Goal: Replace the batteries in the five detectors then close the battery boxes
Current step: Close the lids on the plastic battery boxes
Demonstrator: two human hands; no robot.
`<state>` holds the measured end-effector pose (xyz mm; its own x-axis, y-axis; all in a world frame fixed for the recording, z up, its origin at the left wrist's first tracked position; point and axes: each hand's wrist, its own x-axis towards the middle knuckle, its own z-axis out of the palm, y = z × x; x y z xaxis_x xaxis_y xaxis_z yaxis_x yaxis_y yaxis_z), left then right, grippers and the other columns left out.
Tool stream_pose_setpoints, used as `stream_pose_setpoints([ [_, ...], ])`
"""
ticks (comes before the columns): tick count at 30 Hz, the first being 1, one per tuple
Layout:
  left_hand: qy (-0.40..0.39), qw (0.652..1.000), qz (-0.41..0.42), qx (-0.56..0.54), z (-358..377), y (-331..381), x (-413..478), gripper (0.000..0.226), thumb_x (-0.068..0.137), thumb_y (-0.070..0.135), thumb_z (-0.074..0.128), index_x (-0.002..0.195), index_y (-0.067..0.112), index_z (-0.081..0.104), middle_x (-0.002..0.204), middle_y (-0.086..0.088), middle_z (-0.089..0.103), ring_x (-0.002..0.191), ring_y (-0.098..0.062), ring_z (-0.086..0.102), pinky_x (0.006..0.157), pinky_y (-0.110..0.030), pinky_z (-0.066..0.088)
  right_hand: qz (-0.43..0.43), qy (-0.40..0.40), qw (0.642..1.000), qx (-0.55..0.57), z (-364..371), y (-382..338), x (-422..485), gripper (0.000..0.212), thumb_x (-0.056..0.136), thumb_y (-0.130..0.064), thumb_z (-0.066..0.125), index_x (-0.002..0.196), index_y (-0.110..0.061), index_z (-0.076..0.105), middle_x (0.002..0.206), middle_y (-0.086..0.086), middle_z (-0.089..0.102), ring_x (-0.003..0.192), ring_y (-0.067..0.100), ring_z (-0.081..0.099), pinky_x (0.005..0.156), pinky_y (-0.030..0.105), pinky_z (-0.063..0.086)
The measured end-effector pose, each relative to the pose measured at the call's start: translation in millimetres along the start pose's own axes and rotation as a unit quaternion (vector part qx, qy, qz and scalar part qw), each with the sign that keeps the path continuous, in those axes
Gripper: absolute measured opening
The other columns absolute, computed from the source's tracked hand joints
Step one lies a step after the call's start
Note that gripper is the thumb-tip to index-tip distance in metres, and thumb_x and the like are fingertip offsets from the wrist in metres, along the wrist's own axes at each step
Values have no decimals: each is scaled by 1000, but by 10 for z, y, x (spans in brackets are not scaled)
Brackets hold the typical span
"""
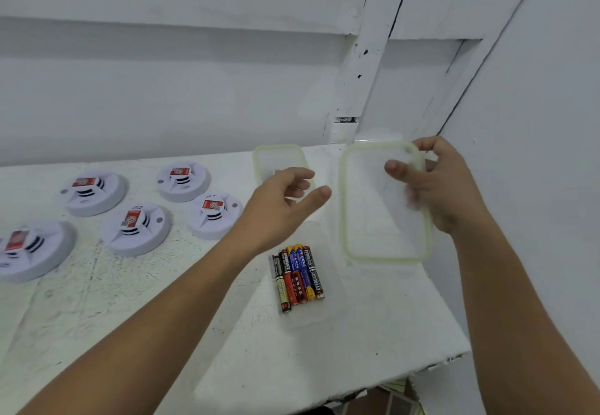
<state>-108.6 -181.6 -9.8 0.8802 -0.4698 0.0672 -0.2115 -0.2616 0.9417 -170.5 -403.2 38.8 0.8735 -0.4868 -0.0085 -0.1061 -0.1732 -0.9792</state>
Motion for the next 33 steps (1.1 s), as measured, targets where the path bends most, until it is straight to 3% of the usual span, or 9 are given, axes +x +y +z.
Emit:
stream_pose_setpoints([
  [2, -43, 992, -66, -97, -12, 98, -78, 46, 71, 58, 63, 108, 32, 57, 97, 1, 63, 82, -12, 67, 72, -26, 54, 34, -43, 998, 14, 169, -48, -58, 33, 71, -23, 79, 92, -20, 53, 73, 6, 59, 47, 18, 46, 39, 20, 38],
  [4, -36, 980, -120, -153, -56, 108, -150, 33, 78, 44, 70, 99, 20, 60, 86, -8, 67, 64, -14, 66, 60, -32, 54, 68, -95, 993, 13, 324, -26, -113, 33, 66, -23, 79, 92, -16, 60, 80, 12, 60, 59, 22, 51, 45, 24, 43],
  [7, 16, 974, -168, -151, -137, -38, -312, 26, 83, 31, 70, 80, 9, 56, 68, -7, 65, 47, -14, 59, 50, -28, 50, 101, -172, 980, 14, 461, 103, -222, 51, 55, -17, 80, 105, -12, 66, 81, 15, 66, 64, 24, 61, 58, 29, 51],
  [9, 37, 970, -189, -150, -158, -167, -410, 36, 83, 30, 71, 83, -1, 54, 63, -9, 60, 42, -16, 56, 45, -25, 48, 117, -190, 975, -22, 499, 236, -277, 71, 55, -12, 83, 121, -16, 59, 93, 20, 69, 68, 24, 66, 74, 32, 55],
  [13, 66, 960, -219, -161, -170, -350, -542, 42, 77, 28, 77, 100, -1, 58, 61, -3, 60, 46, -16, 59, 50, -29, 53, 107, -176, 974, -100, 604, 453, -349, 67, 57, -18, 89, 117, -31, 63, 99, 19, 64, 74, 24, 68, 86, 39, 54],
  [17, 56, 954, -241, -173, -178, -435, -650, 45, 68, 12, 83, 104, 7, 57, 64, -7, 56, 51, -20, 63, 49, -27, 52, 85, -156, 975, -130, 673, 560, -399, 68, 59, -20, 89, 121, -30, 63, 94, -3, 55, 96, 17, 57, 78, 25, 47],
  [19, 57, 958, -238, -151, -157, -475, -683, 47, 66, 9, 84, 104, 7, 56, 62, -9, 57, 51, -24, 63, 50, -28, 51, 72, -148, 975, -152, 701, 593, -426, 69, 62, -21, 87, 125, -28, 61, 96, -7, 52, 102, 15, 54, 85, 26, 45],
  [22, 64, 958, -240, -142, -126, -504, -681, 46, 65, 8, 85, 102, 6, 57, 62, -9, 56, 50, -25, 63, 49, -27, 51, 69, -138, 974, -167, 714, 611, -462, 69, 64, -22, 86, 128, -28, 59, 105, -3, 53, 104, 14, 52, 93, 28, 43],
  [33, 59, 950, -261, -162, -113, -511, -660, 44, 67, 7, 83, 103, 5, 58, 64, -11, 54, 47, -19, 60, 46, -23, 49, 72, -145, 973, -167, 698, 739, -541, 65, 75, -30, 78, 134, -34, 50, 110, -8, 49, 108, 13, 49, 88, 27, 39],
])
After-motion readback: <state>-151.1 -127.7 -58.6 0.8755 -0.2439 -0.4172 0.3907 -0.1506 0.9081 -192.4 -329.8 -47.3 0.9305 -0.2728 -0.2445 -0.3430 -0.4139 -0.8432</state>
